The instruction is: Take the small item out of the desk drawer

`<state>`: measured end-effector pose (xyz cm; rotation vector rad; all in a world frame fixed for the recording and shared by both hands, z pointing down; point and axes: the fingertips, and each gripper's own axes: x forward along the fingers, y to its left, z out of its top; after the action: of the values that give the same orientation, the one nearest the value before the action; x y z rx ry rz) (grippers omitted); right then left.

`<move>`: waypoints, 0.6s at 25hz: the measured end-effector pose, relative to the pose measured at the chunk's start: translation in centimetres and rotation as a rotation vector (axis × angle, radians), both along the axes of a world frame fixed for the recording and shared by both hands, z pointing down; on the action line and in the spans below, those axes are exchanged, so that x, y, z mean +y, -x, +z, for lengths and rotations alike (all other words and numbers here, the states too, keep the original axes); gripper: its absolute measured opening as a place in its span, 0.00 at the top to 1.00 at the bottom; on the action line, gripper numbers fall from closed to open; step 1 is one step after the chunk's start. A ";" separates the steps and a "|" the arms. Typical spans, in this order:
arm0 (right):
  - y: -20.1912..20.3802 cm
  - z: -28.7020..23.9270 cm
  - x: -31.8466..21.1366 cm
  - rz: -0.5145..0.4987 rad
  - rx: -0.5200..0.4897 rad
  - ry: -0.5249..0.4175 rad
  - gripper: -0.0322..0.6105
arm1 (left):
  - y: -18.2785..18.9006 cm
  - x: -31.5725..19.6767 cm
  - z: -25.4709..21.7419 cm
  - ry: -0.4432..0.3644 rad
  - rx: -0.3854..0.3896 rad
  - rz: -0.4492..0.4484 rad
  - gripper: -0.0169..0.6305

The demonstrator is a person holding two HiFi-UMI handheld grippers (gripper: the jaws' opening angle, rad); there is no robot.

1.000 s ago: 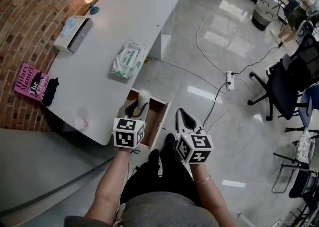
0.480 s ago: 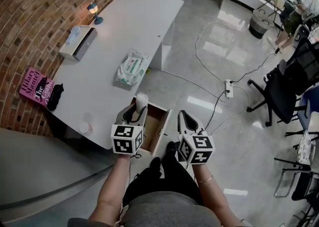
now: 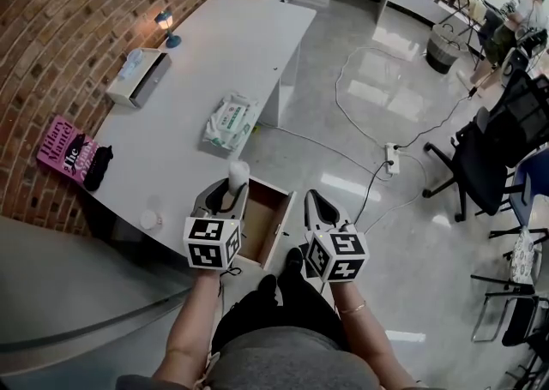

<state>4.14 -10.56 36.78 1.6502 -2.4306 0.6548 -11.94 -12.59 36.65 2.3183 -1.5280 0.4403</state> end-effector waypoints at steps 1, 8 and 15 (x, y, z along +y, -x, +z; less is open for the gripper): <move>0.0 0.0 0.1 0.001 0.002 -0.001 0.95 | 0.1 0.1 -0.1 -0.002 0.001 -0.002 0.73; -0.2 -0.3 0.3 0.006 0.018 -0.016 0.95 | 0.5 0.6 -0.3 -0.010 0.003 -0.008 0.73; -0.4 -0.3 0.4 -0.003 0.037 -0.022 0.95 | 0.4 0.6 -1.0 -0.032 0.010 -0.009 0.73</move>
<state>4.56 -10.14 36.45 1.6519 -2.4223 0.5938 -12.33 -11.95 35.67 2.3327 -1.5515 0.4047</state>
